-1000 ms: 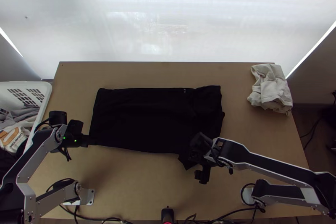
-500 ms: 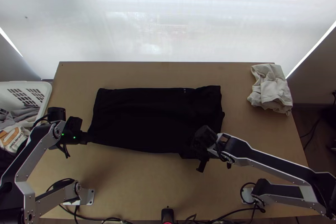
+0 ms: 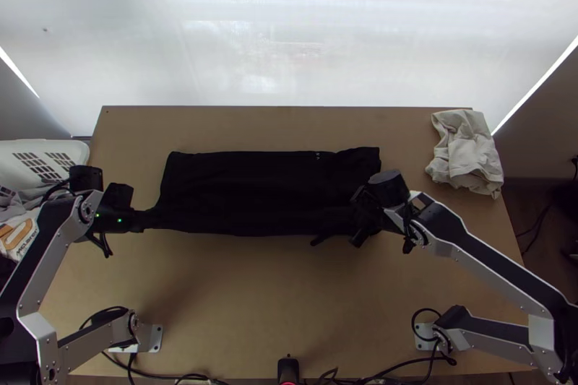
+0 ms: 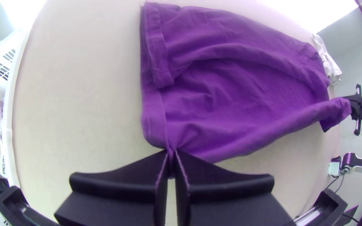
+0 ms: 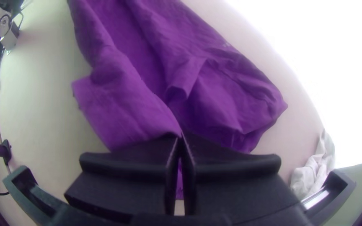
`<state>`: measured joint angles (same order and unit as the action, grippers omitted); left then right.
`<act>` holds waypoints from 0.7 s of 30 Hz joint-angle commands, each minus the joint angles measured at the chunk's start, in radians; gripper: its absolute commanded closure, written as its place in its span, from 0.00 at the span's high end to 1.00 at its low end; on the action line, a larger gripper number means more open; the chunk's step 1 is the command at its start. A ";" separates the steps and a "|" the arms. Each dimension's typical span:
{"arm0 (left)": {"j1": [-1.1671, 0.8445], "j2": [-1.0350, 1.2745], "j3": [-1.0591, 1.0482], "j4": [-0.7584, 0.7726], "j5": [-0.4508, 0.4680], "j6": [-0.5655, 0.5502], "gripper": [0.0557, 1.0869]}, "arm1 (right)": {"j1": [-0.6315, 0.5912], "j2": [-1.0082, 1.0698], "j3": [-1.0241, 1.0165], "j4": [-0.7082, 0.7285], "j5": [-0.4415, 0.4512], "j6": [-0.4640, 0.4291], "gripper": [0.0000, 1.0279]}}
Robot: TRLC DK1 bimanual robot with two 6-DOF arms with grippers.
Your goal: Fold the t-shirt
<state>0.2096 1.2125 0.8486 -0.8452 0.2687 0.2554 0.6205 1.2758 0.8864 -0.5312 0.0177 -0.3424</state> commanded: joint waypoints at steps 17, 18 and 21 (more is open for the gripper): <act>-0.050 0.255 0.343 0.003 0.003 -0.100 0.03 | -0.209 0.350 0.370 0.020 -0.041 -0.083 0.03; -0.053 0.274 0.362 0.006 0.003 -0.104 0.03 | -0.215 0.364 0.382 0.020 -0.041 -0.084 0.03; -0.067 0.331 0.409 0.011 0.001 -0.114 0.03 | -0.237 0.401 0.422 0.020 -0.044 -0.095 0.03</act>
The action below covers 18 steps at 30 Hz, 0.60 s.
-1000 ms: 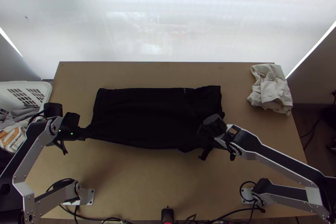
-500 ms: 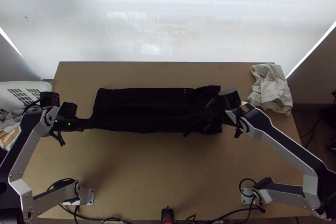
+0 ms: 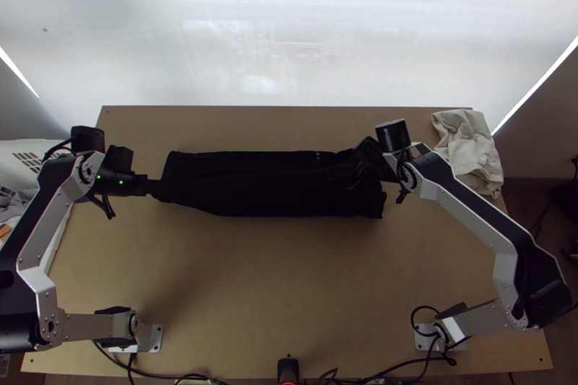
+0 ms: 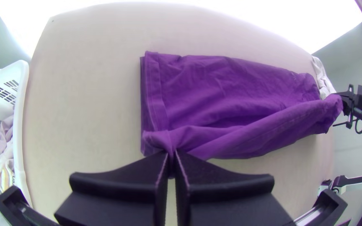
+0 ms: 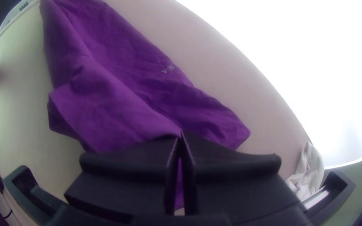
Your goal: Fold the t-shirt
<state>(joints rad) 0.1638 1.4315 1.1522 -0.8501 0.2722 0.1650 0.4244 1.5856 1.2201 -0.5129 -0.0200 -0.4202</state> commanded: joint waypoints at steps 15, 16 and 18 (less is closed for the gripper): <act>-0.009 0.267 0.190 0.034 -0.016 -0.009 0.03 | -0.096 0.252 0.243 0.002 -0.012 -0.040 0.03; -0.007 0.276 0.199 0.034 -0.018 -0.007 0.03 | -0.099 0.261 0.251 0.001 -0.012 -0.043 0.03; -0.003 0.296 0.221 0.034 -0.019 -0.005 0.03 | -0.108 0.280 0.271 -0.004 -0.012 -0.054 0.03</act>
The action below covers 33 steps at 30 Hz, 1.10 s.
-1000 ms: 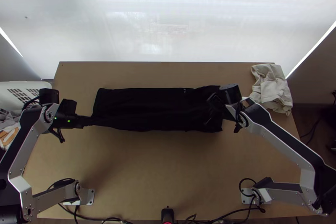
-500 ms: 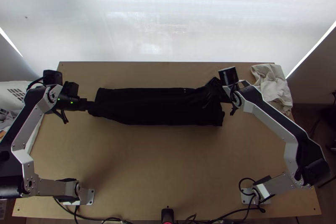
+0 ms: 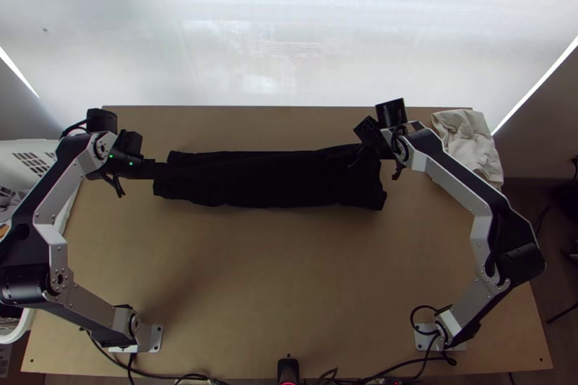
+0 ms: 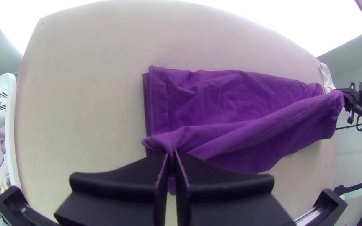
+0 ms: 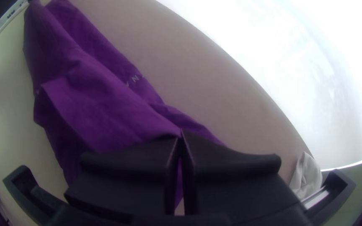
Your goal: Fold the t-shirt
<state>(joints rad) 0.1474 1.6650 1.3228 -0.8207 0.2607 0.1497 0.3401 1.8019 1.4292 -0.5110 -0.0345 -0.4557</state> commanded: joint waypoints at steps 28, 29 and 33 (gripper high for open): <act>-0.039 0.318 0.263 0.017 -0.029 -0.015 0.03 | -0.090 0.326 0.283 -0.081 0.002 -0.063 0.03; -0.040 0.332 0.276 0.017 -0.031 -0.013 0.03 | -0.093 0.327 0.283 -0.083 0.002 -0.063 0.03; -0.045 0.375 0.337 0.017 -0.034 -0.009 0.03 | -0.105 0.333 0.280 -0.086 0.002 -0.064 0.03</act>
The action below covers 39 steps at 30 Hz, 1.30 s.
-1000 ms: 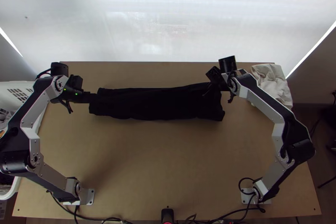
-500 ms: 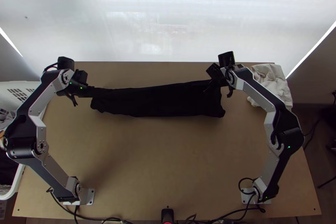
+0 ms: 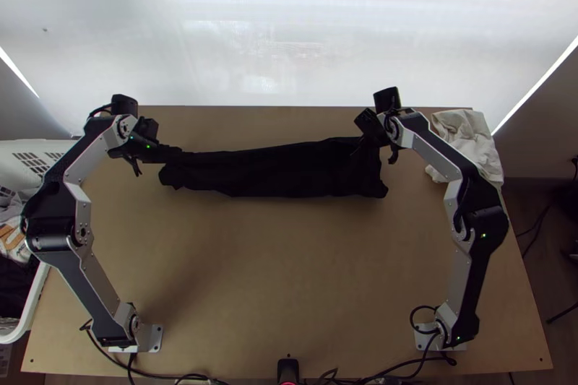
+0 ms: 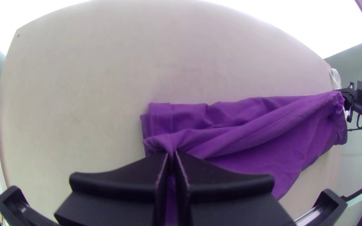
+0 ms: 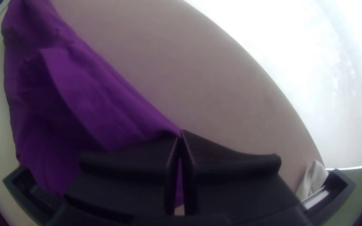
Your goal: Fold the t-shirt
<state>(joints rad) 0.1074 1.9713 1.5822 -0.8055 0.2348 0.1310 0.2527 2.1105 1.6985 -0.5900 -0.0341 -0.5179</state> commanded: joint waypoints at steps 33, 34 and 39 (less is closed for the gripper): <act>0.063 -0.307 -0.182 -0.281 0.081 0.093 0.94 | 0.037 -0.213 -0.010 -0.137 -0.007 0.142 0.96; 0.061 -0.312 -0.195 -0.274 0.086 0.093 0.94 | 0.056 -0.227 -0.017 -0.142 -0.009 0.151 0.96; 0.031 -0.301 -0.245 -0.189 0.086 0.067 0.94 | 0.146 -0.250 -0.076 -0.148 -0.007 0.162 0.96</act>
<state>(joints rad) 0.1619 1.7096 1.4239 -1.0481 0.3077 0.2066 0.3107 1.9144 1.6711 -0.7208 -0.0410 -0.3771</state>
